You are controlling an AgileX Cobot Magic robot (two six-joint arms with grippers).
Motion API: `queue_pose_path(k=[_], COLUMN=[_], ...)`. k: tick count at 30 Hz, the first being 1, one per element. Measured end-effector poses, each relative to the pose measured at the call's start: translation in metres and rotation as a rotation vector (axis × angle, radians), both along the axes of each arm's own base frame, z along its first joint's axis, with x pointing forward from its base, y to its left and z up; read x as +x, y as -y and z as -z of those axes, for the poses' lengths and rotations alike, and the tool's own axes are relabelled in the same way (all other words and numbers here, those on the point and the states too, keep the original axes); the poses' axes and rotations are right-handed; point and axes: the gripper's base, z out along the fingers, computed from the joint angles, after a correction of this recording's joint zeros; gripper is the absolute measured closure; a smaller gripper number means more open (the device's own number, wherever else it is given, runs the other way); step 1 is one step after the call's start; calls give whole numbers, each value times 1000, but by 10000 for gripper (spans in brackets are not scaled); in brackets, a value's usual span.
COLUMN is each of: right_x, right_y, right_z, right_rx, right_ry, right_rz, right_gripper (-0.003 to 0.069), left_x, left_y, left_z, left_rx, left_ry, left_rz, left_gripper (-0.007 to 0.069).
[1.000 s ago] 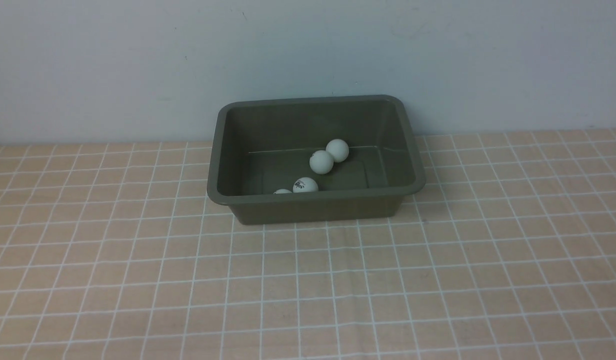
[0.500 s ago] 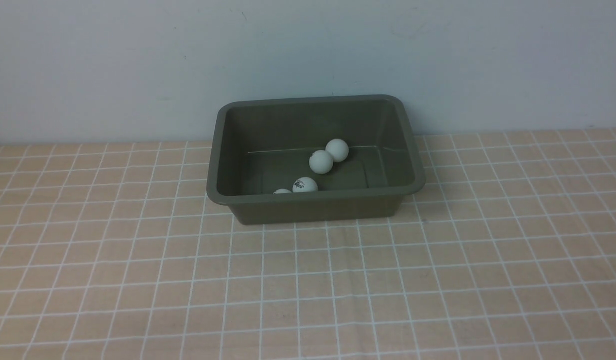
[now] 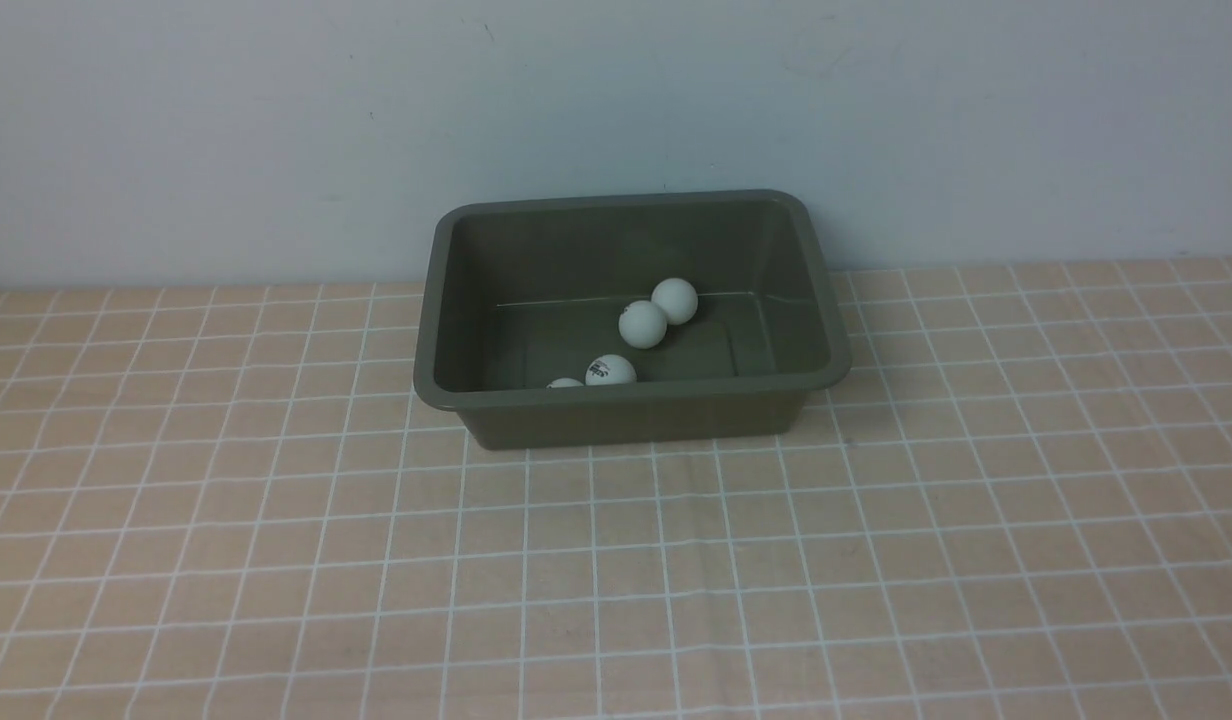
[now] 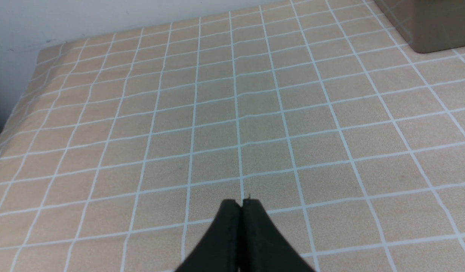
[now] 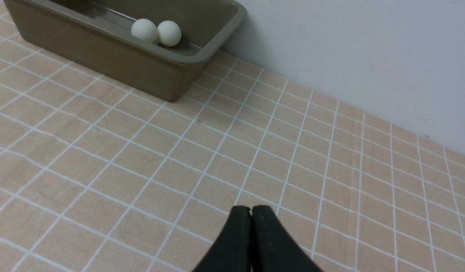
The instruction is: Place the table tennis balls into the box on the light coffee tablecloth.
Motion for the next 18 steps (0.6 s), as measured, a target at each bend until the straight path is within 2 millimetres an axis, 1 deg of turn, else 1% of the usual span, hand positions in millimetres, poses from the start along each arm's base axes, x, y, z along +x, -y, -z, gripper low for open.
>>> queue_pose_path(k=[6,12,16,18], right_x=[-1,-4,1,3], right_y=[0,6,9,11], right_z=[-1,-3,-11,-5], right_rx=[2,17,122,152], right_ry=[10,52,219,267], right_rz=[3,111,212,256], right_gripper=[677,677,677,677], left_x=[0,0,0,0], left_y=[0,0,0,0], left_z=[0,0,0,0], left_rx=[1,1,1,2], left_ry=[0,0,0,0], left_rz=[0,0,0,0], left_gripper=[693,693,693,693])
